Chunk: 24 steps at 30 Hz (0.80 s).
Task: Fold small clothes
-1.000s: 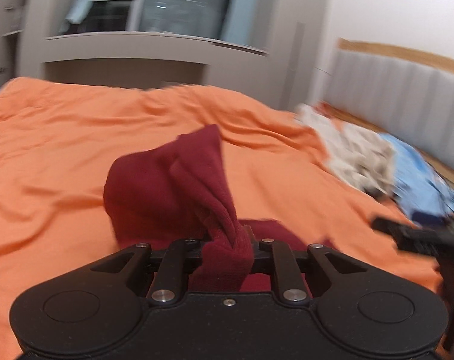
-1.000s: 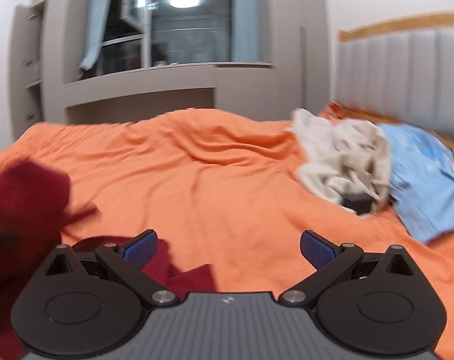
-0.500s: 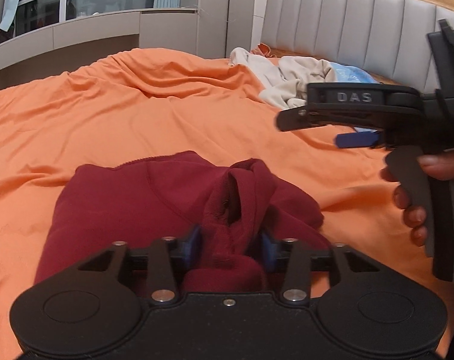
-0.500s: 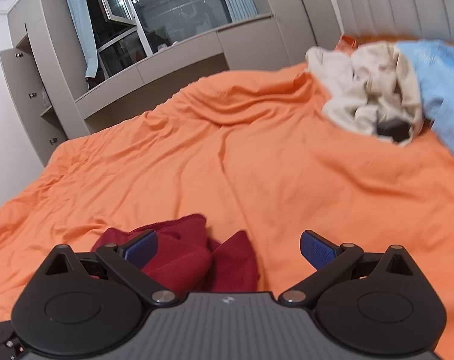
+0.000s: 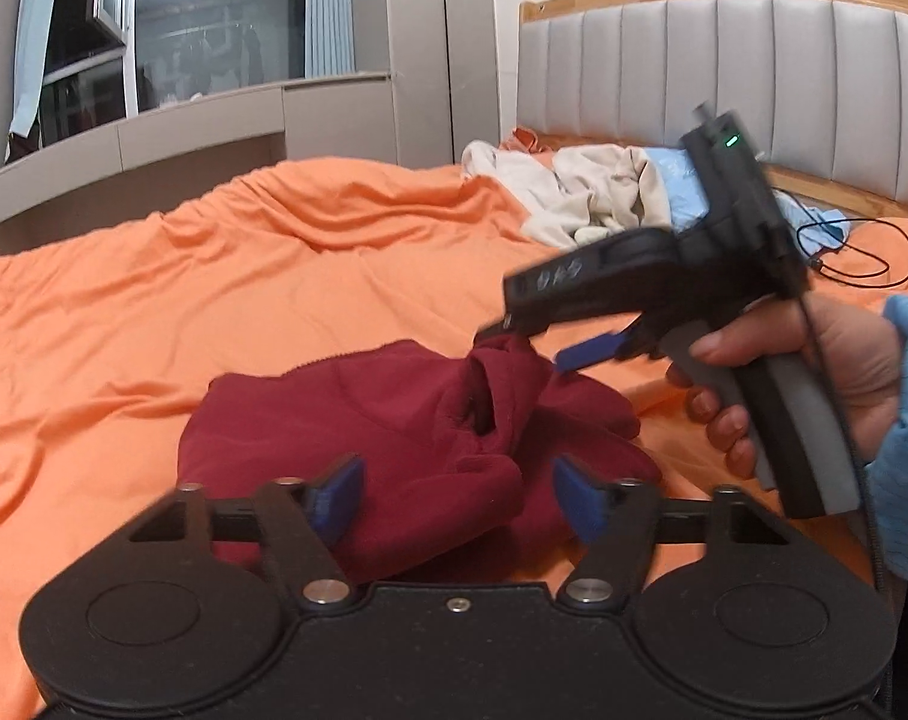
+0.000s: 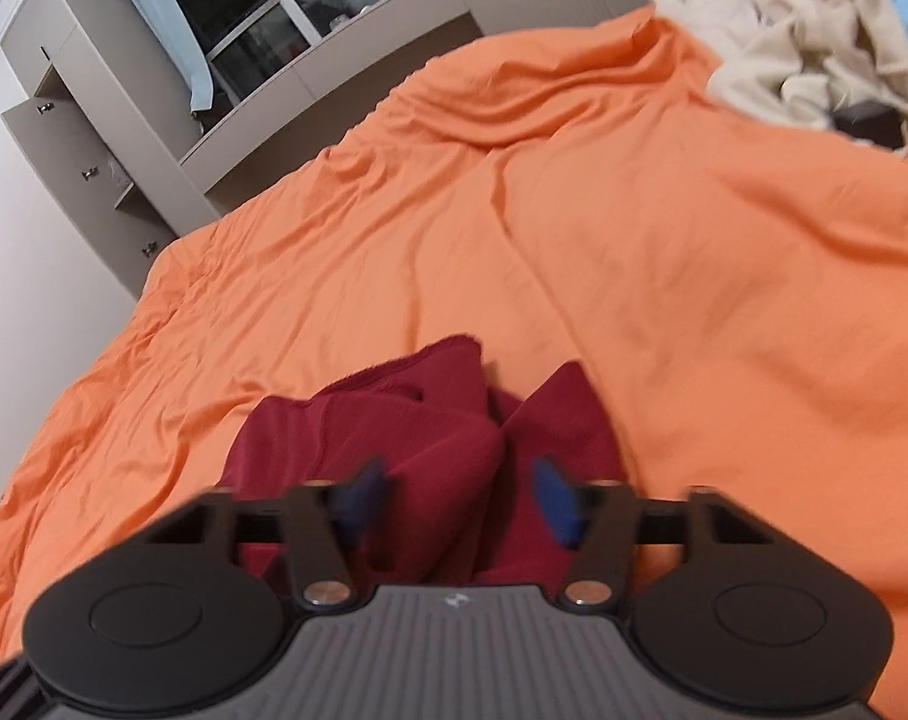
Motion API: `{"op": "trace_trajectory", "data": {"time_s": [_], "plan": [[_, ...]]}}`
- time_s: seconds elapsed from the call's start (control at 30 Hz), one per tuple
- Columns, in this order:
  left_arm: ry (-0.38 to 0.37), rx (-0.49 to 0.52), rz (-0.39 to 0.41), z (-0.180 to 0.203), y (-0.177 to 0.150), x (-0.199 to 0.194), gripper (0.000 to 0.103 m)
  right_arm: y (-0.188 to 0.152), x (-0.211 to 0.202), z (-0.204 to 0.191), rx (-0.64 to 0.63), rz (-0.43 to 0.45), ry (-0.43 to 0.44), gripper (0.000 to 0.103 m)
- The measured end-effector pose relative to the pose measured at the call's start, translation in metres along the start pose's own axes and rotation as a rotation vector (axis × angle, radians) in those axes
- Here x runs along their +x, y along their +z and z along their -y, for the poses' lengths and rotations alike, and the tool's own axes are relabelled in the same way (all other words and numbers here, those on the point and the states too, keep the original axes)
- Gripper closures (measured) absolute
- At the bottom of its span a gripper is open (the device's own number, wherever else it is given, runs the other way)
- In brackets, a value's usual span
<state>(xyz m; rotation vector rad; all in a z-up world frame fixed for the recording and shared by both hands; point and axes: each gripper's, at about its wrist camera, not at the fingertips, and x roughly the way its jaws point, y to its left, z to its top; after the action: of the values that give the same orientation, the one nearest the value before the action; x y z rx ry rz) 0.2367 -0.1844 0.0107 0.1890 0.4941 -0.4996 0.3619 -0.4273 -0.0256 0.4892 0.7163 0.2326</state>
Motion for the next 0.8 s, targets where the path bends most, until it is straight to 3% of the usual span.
{"op": "trace_trajectory", "data": {"time_s": [0.03, 0.13, 0.23, 0.43, 0.63, 0.8], "plan": [[-0.015, 0.001, 0.002, 0.000, 0.000, 0.000, 0.057, -0.001, 0.002, 0.000, 0.004, -0.004, 0.010, 0.076], [-0.035, 0.010, -0.013, 0.003, 0.000, 0.005, 0.077, -0.003, 0.001, -0.001, 0.002, 0.011, 0.021, 0.094], [-0.029, 0.003, 0.006, 0.007, 0.002, 0.007, 0.087, -0.002, -0.007, -0.003, -0.001, 0.059, 0.035, 0.096], [-0.051, -0.005, 0.050, 0.022, 0.017, 0.008, 0.089, 0.011, -0.036, -0.004, -0.043, 0.190, 0.020, 0.096], [-0.094, 0.010, 0.006, 0.045, 0.017, 0.030, 0.089, 0.013, -0.028, 0.014, 0.002, 0.154, -0.042, 0.096], [-0.122, -0.036, -0.018, 0.051, 0.012, 0.044, 0.089, 0.013, -0.033, 0.017, 0.002, 0.174, -0.072, 0.096]]}}
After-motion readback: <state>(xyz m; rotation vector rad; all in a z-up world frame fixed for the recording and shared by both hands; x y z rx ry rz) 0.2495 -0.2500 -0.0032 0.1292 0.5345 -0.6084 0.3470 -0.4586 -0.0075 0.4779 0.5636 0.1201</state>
